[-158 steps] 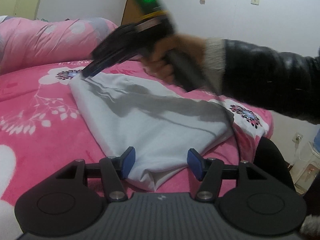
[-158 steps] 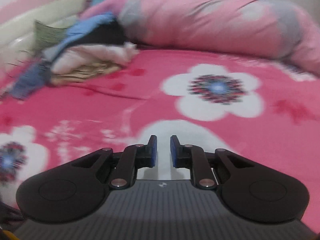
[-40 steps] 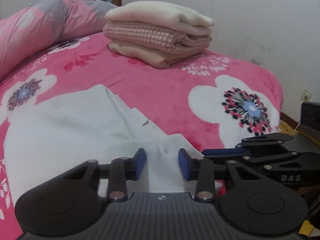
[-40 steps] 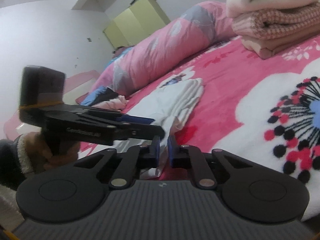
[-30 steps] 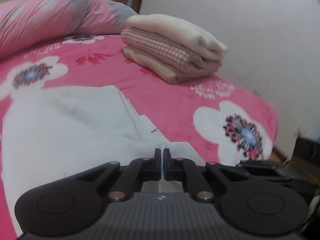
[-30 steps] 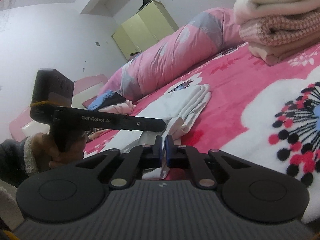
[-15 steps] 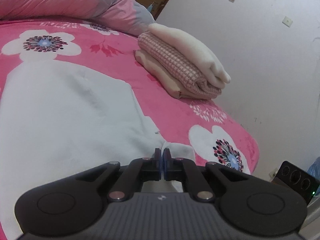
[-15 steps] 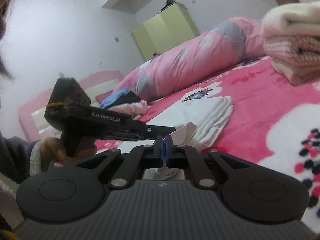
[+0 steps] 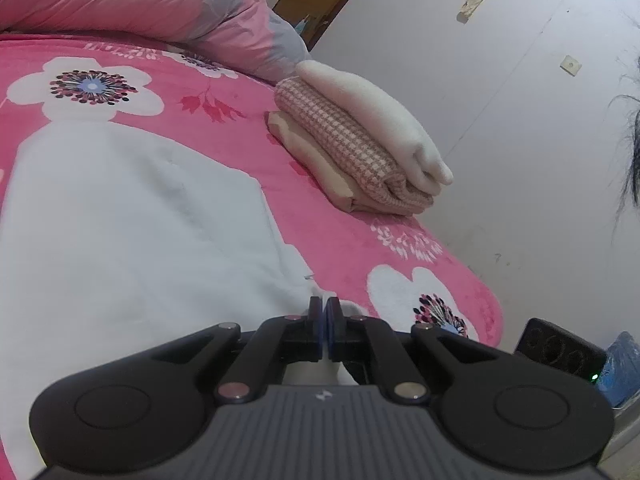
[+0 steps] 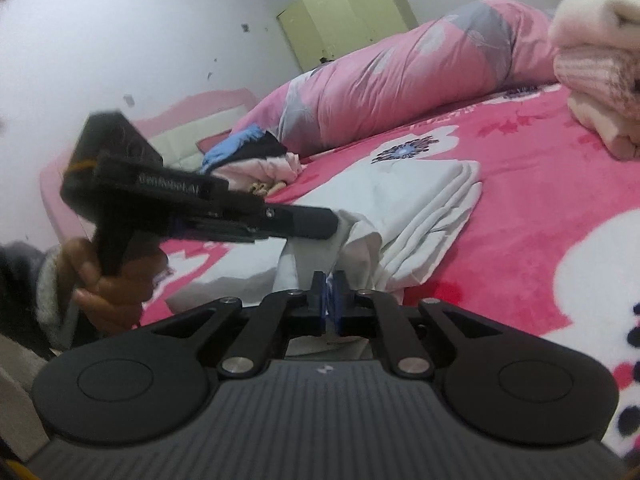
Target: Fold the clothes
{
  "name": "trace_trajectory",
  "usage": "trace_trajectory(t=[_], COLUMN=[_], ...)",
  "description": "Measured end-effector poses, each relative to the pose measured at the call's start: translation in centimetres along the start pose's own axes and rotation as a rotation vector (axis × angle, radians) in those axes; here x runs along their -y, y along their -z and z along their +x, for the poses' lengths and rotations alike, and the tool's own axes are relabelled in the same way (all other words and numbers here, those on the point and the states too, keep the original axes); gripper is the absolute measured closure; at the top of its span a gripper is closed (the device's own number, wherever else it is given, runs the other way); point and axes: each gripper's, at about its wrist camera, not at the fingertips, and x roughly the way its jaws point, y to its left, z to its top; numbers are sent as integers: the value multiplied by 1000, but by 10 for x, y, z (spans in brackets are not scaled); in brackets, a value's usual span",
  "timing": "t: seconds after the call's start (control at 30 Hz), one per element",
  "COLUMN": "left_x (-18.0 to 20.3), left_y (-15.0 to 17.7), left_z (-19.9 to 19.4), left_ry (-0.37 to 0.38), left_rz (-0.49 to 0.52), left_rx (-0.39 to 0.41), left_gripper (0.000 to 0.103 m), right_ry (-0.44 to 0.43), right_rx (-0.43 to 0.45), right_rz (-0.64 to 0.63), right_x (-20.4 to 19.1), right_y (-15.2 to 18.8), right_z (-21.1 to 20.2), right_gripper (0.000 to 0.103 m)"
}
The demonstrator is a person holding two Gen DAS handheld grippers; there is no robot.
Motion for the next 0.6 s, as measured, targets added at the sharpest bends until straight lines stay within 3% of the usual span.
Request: trace_trajectory(t=[0.17, 0.2, 0.3, 0.4, 0.5, 0.6], left_x=[2, 2, 4, 4, 3, 1], left_y=[-1, -1, -2, -2, -1, -1], left_z=[2, 2, 3, 3, 1, -1], left_ry=[11, 13, 14, 16, 15, 10], left_rz=[3, 5, 11, 13, 1, 1], left_rx=[3, 2, 3, 5, 9, 13], left_gripper=[100, 100, 100, 100, 100, 100], right_ry=[-11, -8, -1, 7, 15, 13], right_rx=[28, 27, 24, 21, 18, 15], right_rz=[81, 98, 149, 201, 252, 298], right_x=[9, 12, 18, 25, 32, 37], right_y=[-2, -2, -3, -3, -3, -2], right_z=[-7, -6, -1, 3, 7, 11], right_gripper=[96, 92, 63, 53, 57, 91])
